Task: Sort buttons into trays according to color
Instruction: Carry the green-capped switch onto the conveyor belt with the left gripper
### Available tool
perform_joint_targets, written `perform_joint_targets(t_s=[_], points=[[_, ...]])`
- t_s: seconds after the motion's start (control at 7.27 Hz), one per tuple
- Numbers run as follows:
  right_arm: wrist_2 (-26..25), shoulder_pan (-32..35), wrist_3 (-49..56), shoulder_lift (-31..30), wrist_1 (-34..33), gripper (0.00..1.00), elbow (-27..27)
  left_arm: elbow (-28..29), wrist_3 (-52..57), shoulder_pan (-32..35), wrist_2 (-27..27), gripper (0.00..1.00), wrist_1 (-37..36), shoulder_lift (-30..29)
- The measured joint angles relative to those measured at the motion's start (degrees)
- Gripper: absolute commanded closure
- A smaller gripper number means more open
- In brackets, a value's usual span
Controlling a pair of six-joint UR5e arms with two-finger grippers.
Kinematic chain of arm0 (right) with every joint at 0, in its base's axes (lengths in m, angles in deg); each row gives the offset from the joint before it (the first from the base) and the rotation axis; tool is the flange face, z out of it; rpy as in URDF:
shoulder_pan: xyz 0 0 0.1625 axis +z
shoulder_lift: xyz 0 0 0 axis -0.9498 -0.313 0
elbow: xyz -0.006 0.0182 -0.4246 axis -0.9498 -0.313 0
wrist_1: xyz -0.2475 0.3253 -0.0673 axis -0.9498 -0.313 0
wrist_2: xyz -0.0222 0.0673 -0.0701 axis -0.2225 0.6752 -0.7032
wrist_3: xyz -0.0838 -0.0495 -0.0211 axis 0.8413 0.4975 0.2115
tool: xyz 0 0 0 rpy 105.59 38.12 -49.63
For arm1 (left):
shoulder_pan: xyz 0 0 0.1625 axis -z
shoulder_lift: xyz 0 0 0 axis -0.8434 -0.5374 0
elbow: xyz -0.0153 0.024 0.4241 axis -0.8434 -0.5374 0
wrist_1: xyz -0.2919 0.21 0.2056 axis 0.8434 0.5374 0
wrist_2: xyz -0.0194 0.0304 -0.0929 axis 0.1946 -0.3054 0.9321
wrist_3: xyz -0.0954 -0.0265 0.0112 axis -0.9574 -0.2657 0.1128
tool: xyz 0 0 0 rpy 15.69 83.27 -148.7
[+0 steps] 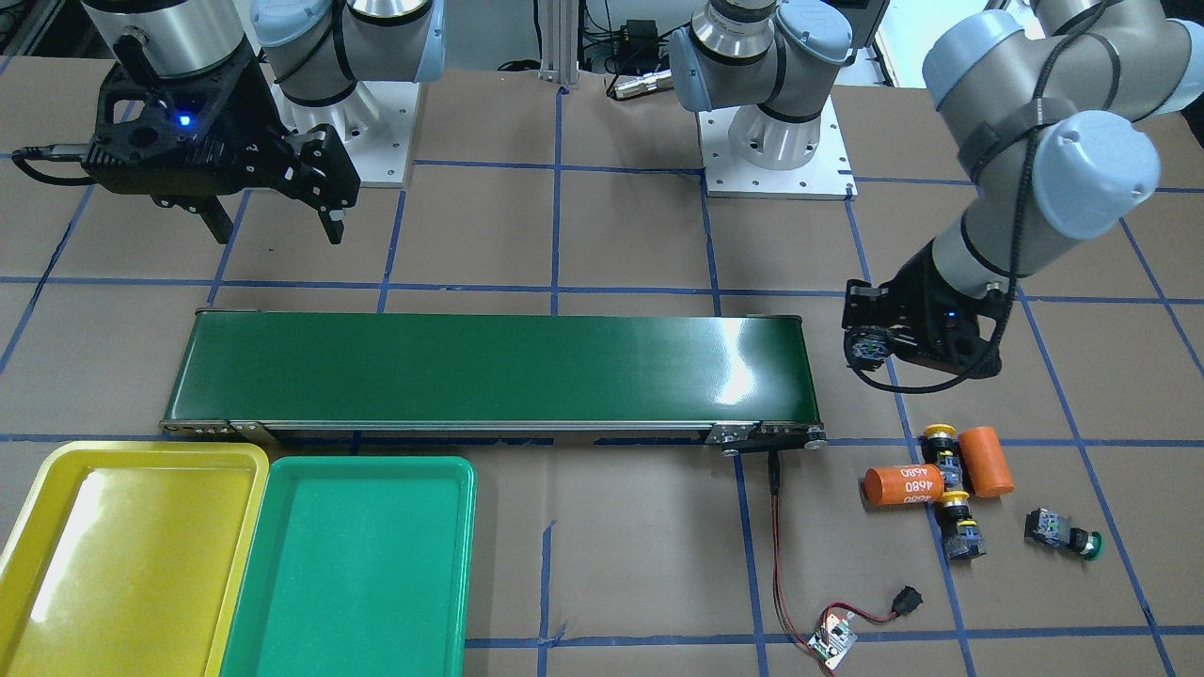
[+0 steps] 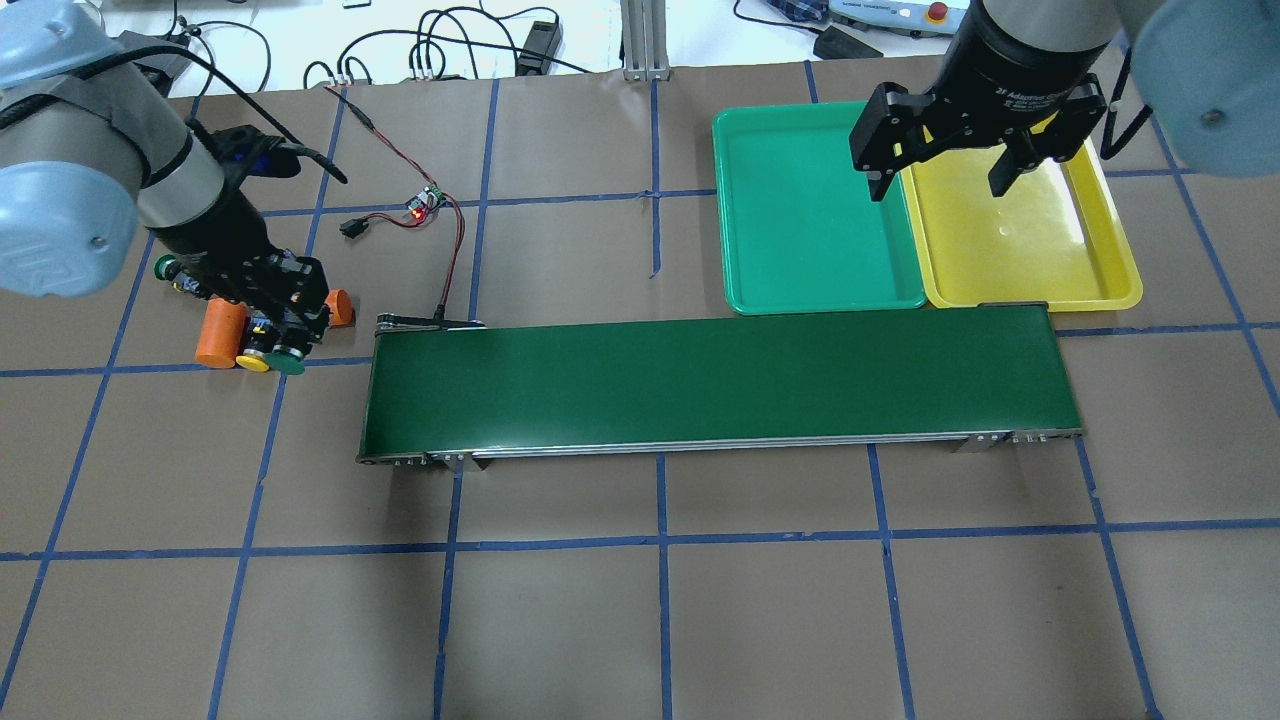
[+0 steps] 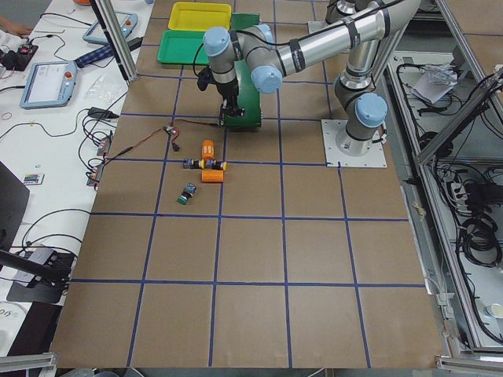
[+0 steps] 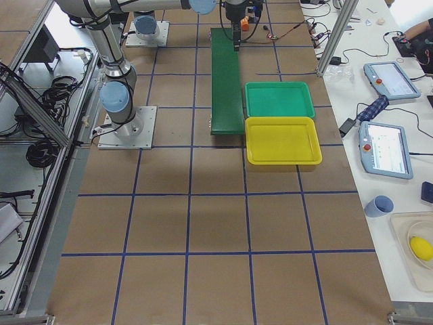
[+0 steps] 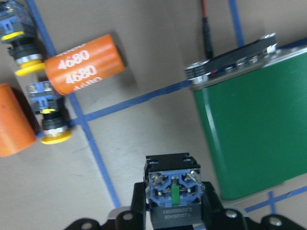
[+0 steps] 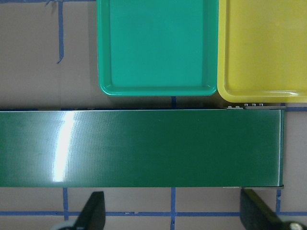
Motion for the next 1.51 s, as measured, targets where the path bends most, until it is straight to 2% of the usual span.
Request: perform_joint_targets(t_s=[0.28, 0.41, 0.83, 1.51], points=[[0.0, -0.1, 0.0, 0.0, 0.0, 0.0, 0.0, -0.6, -14.1, 6.4, 0.3, 1.0, -2.4, -1.3], [0.0, -0.1, 0.0, 0.0, 0.0, 0.0, 0.0, -2.1, -17.7, 8.1, 0.4, 1.0, -5.1, -2.2], [0.0, -0.1, 0.0, 0.0, 0.0, 0.0, 0.0, -9.2, -19.9, 9.3, 0.7, 1.0, -17.8, -3.3], [0.0, -0.1, 0.0, 0.0, 0.0, 0.0, 0.0, -10.5, -20.0, 9.4, 3.8, 1.0, -19.9, -3.6]])
